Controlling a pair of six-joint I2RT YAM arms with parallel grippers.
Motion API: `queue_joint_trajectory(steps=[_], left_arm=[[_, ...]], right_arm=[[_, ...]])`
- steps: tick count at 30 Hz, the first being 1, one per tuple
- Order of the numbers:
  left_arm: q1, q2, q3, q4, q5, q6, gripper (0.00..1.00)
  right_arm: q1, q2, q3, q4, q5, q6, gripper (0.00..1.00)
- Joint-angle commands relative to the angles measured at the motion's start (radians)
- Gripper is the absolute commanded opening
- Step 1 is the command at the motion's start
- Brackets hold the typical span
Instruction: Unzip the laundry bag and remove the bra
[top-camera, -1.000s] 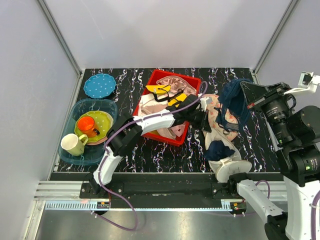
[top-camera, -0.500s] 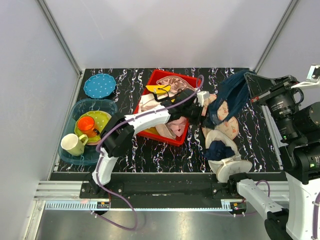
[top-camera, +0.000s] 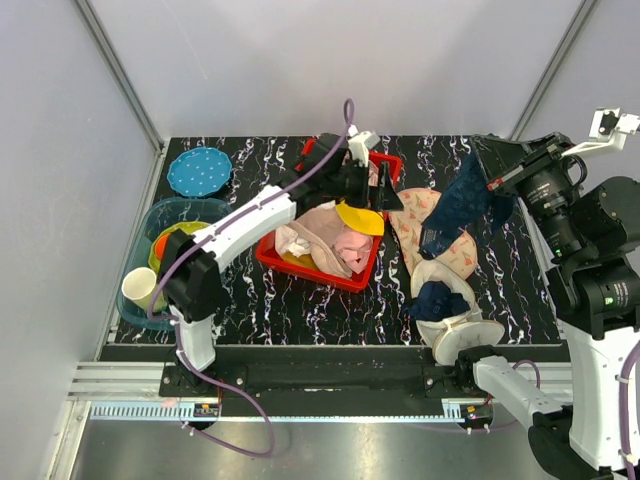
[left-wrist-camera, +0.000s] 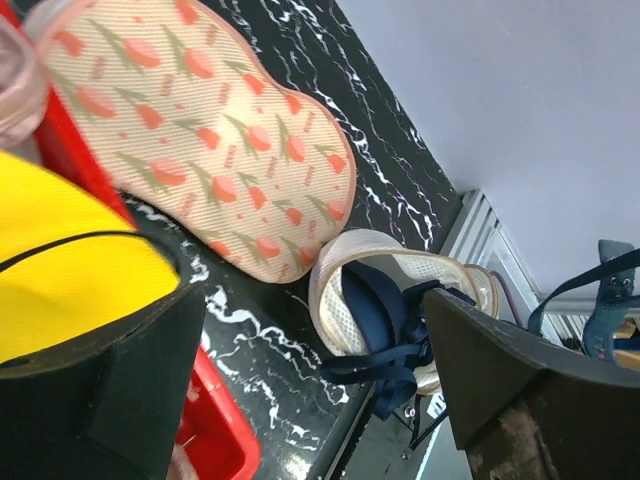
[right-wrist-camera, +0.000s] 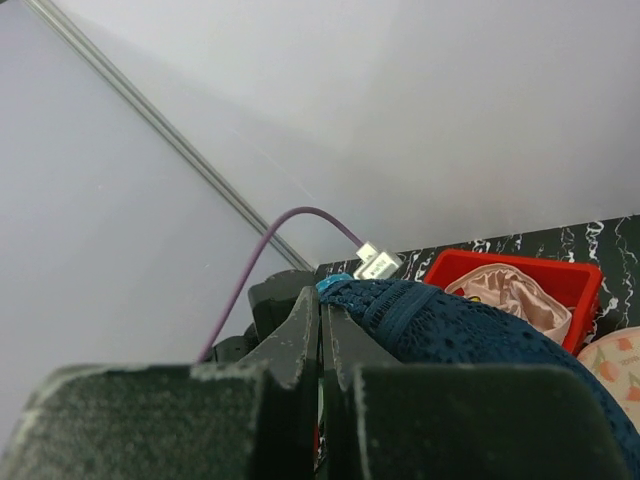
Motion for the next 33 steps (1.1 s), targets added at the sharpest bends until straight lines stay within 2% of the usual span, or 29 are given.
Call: queue_joint_trajectory(steps=[1,6,11,17,22,29,33], left_arm=[[0.059,-0.112,-0.045,-0.005,-0.021,0.025,0.93],[0.138,-0.232,-0.141,-0.020,-0.047,0.028,0.93],[0.206,-0.355,-0.213,-0.078,-0.138,0.046,0.93],[0.304,-0.516,-0.298,-0.149,-0.224,0.043,0.96],[0.361,-0.634,-0.381,-0.155,-0.239,0.043,0.97],[0.387,-0.685,-0.421,-0.187,-0.255,0.062,0.98],[0.393,-0.691,-0.434,-0.187,-0.250,0.063,0.98]], right_arm=[[0.005,0.017,-0.005,0.074,-0.051,0.020,0.00],[0.005,0.088,-0.037,0.132,-0.146,0.071,0.00],[0.004,0.174,-0.049,0.223,-0.231,0.111,0.00],[0.042,0.345,-0.019,0.299,-0.275,0.120,0.00],[0.094,0.534,0.034,0.341,-0.270,0.108,0.00],[0.152,0.843,0.127,0.345,-0.270,0.100,0.00],[0.175,1.005,0.175,0.287,-0.275,0.089,0.00]])
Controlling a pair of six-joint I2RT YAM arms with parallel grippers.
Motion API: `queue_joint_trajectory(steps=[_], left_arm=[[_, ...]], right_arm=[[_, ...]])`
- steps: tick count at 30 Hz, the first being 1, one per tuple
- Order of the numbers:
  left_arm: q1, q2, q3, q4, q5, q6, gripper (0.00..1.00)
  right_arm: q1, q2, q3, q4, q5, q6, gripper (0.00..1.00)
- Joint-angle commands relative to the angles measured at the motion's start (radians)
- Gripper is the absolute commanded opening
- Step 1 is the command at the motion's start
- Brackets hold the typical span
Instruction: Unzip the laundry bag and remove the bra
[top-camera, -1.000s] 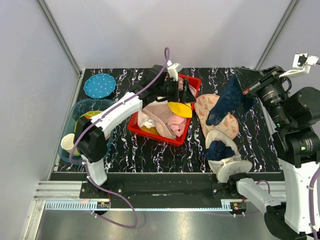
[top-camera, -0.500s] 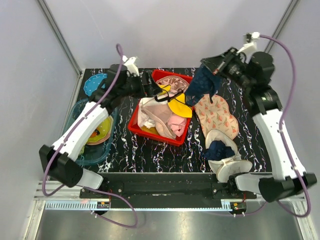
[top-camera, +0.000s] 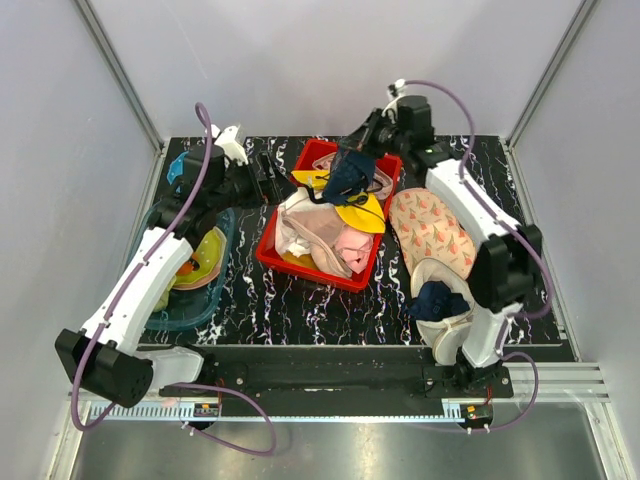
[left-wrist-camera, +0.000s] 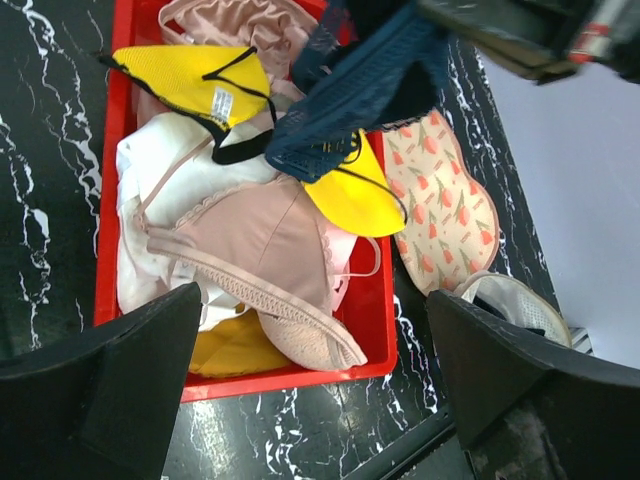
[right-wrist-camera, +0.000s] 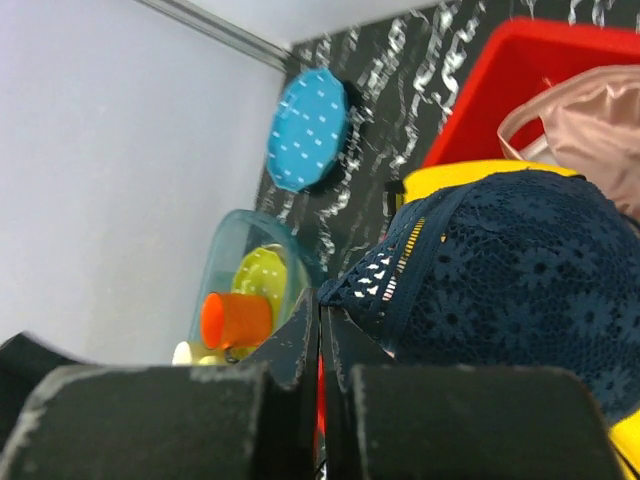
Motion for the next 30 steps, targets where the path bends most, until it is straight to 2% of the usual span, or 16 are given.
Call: queue_joint_trajectory(steps=[1,4,5,6,7,10,11,15,25,28,30], left_arm=[[0.011,-0.031,-0.014,0.006,-0.016,0.018,0.98],[0.013,-0.027,-0.020,0.006,-0.006,0.019,0.98],[0.013,-0.025,-0.026,0.006,-0.003,0.019,0.98],[0.013,-0.019,-0.026,0.006,0.002,0.019,0.98],[0.013,-0.017,-0.024,0.008,0.003,0.018,0.98],[0.013,-0.002,-0.021,0.017,0.028,0.009,0.98],[0.013,-0.001,-0.024,0.020,0.033,0.003,0.98],[0.013,0.002,-0.031,0.047,0.051,-0.013,0.98],[-0.004,0.027,-0.035,0.087,0.108,-0.031,0.98],[-0.061,0.039,-0.014,0.083,0.097,0.021,0.98],[-0.137,0.052,0.000,0.081,0.086,0.053,0.98]], right_arm=[[0.031,0.145,0.091,-0.030,-0.016,-0.031,0.00],[0.034,0.219,0.099,-0.084,-0.038,-0.031,0.00],[0.034,0.214,0.096,-0.088,-0.039,-0.034,0.08],[0.037,0.208,0.096,-0.097,-0.039,-0.042,0.21],[0.039,0.199,0.112,-0.110,-0.033,-0.063,0.52],[0.042,0.135,0.166,-0.174,0.000,-0.109,0.76],[0.042,0.096,0.180,-0.206,0.011,-0.119,0.79],[0.042,-0.005,0.189,-0.239,0.057,-0.151,0.85],[0.042,-0.192,0.091,-0.255,0.054,-0.152,0.86],[0.042,-0.304,-0.019,-0.297,0.147,-0.198,0.86],[0.042,-0.368,-0.112,-0.327,0.257,-0.229,0.86]])
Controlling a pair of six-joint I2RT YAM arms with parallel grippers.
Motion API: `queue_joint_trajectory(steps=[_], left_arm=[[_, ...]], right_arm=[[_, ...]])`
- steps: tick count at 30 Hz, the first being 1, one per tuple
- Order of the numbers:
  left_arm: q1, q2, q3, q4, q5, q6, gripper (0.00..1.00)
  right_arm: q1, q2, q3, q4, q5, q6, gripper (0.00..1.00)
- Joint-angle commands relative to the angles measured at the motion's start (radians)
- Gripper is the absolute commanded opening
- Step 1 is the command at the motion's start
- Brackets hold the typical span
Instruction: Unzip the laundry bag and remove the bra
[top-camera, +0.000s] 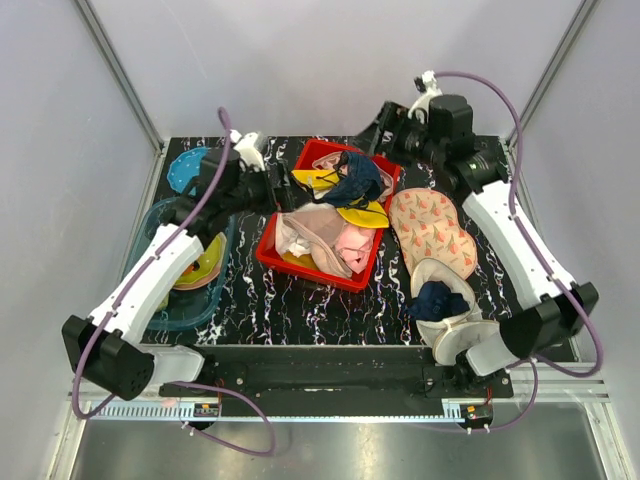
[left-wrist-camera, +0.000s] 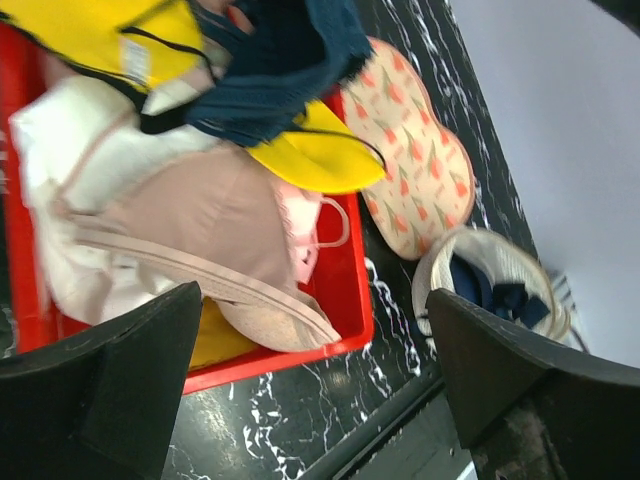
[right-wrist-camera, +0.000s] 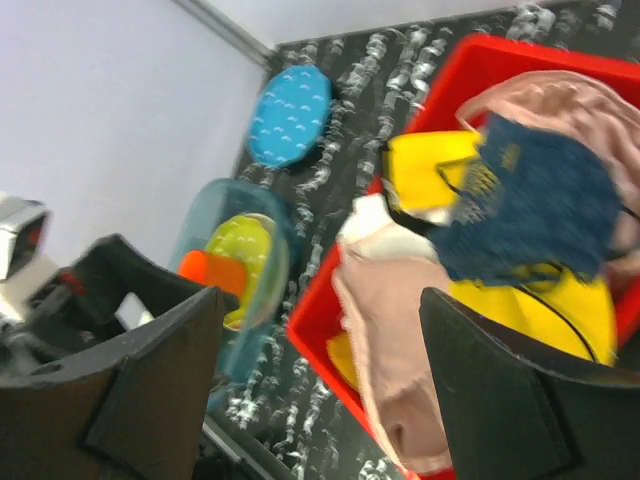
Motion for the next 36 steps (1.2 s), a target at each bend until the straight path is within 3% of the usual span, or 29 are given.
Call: queue_joint_trajectory(steps=[1,8,13,21,28,36], left_arm=[[-0.128,0.024,0.037,0.053,0.013,0.086,0.98],[-0.425,0.134,0.031,0.062,0.124,0.142,0.97],[-0.568,0.294,0.086,0.106,0.162,0.138,0.97],[-0.673,0.509,0.250,0.137,0.132,0.106,0.96],[-0.706,0.653,0.379,0.125,0.012,0.084,0.95],[-0.751,0.811,0.506,0.125,-0.002,0.077,0.88]], right_arm=[[0.006,-0.195,-0.168,-0.109,0.218,-0.086,0.86],[-0.038,-0.558,-0.483,-0.347,0.585,-0.025,0.83],[-0.149,-0.735,-0.612,-0.529,0.600,0.139,0.84],[-0.227,-0.714,-0.541,-0.618,0.643,0.142,0.94],[-0.302,-0.681,-0.492,-0.617,0.567,0.102,0.94],[-0.341,-0.680,-0.411,-0.620,0.528,0.081,0.94]])
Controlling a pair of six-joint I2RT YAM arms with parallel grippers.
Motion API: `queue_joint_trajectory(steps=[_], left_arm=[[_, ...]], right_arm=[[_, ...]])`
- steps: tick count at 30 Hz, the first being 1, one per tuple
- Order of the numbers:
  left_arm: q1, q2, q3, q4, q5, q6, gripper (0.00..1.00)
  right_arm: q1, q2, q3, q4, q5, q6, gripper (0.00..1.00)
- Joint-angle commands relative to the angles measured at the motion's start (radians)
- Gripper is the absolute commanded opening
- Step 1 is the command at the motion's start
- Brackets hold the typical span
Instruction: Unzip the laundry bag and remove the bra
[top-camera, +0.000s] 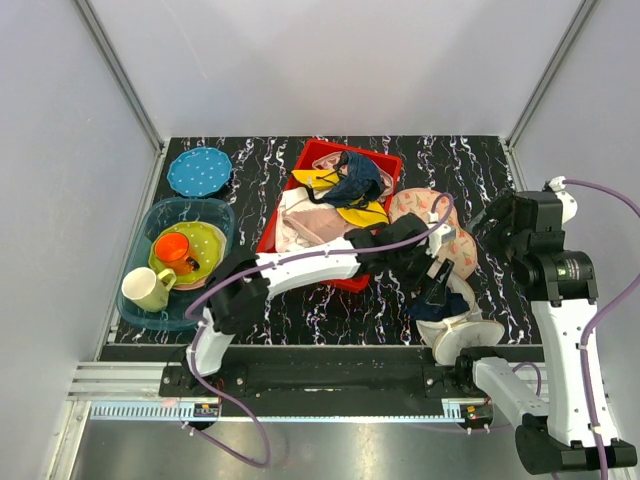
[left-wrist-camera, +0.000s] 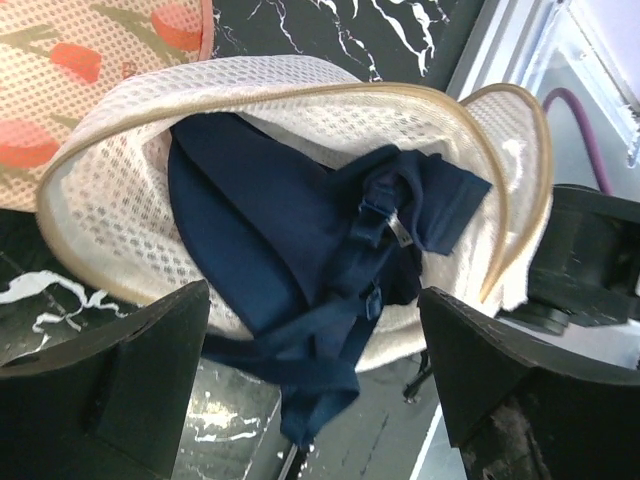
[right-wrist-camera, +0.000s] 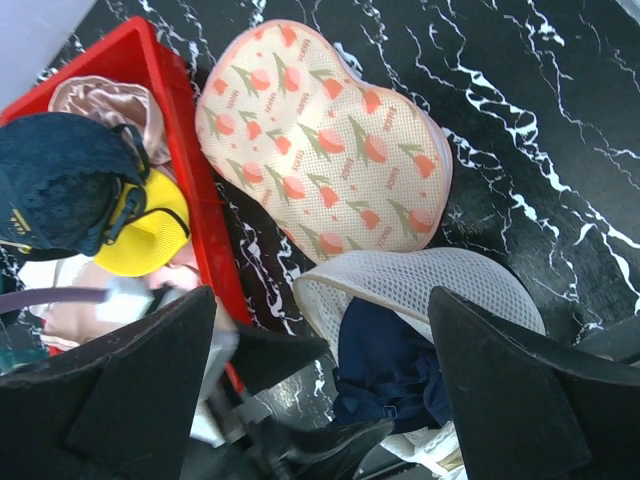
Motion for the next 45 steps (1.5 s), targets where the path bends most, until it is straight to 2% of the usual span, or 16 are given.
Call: queue_joint_trajectory(steps=[1,5,8,9,10,12,13,15,21,30,36,42,45], left_arm=[[-0.031,0.083,0.091,0.037,-0.027,-0.014,0.86],[-0.038,0.137,0.121,0.029,-0.013,-0.023,0.84],[-0.041,0.158,0.147,0.026,0.024,-0.030,0.73],[-0.041,0.159,0.150,0.023,0.030,-0.030,0.66],[-0.041,0.156,0.156,0.017,0.035,-0.024,0.48],[-0.039,0.134,0.162,0.011,0.029,-0.013,0.32],[-0.038,0.125,0.162,0.002,0.027,-0.002,0.14],[-0.030,0.094,0.164,-0.006,0.030,0.003,0.00],[0.027,-0.012,0.132,-0.015,0.096,-0.007,0.00],[0.111,-0.251,0.093,-0.024,0.142,-0.011,0.00],[0.159,-0.380,0.228,-0.050,0.110,0.018,0.00],[0.218,-0.417,0.412,-0.066,0.075,0.016,0.00],[0.261,-0.433,0.446,-0.052,0.049,0.009,0.00]], right_arm=[[-0.009,-0.007,0.066,0.003,-0.020,-0.023,0.94],[-0.011,-0.010,0.074,0.001,-0.034,-0.025,0.94],[-0.011,-0.014,0.071,0.001,-0.031,-0.026,0.94],[-0.011,-0.018,0.072,0.001,-0.030,-0.026,0.94],[-0.011,-0.020,0.071,0.001,-0.028,-0.025,0.94],[-0.011,-0.023,0.072,0.001,-0.020,-0.026,0.94],[-0.011,-0.024,0.074,0.001,-0.017,-0.026,0.94],[-0.011,-0.029,0.074,0.000,-0.008,-0.028,0.94],[-0.011,-0.032,0.074,-0.002,0.015,-0.028,0.94],[-0.014,-0.021,0.085,-0.002,0.067,-0.020,0.94],[-0.017,-0.024,0.102,0.003,0.078,-0.009,0.94],[-0.017,-0.035,0.082,0.012,0.049,-0.002,0.94],[-0.017,-0.041,0.068,0.017,0.030,0.001,0.94]])
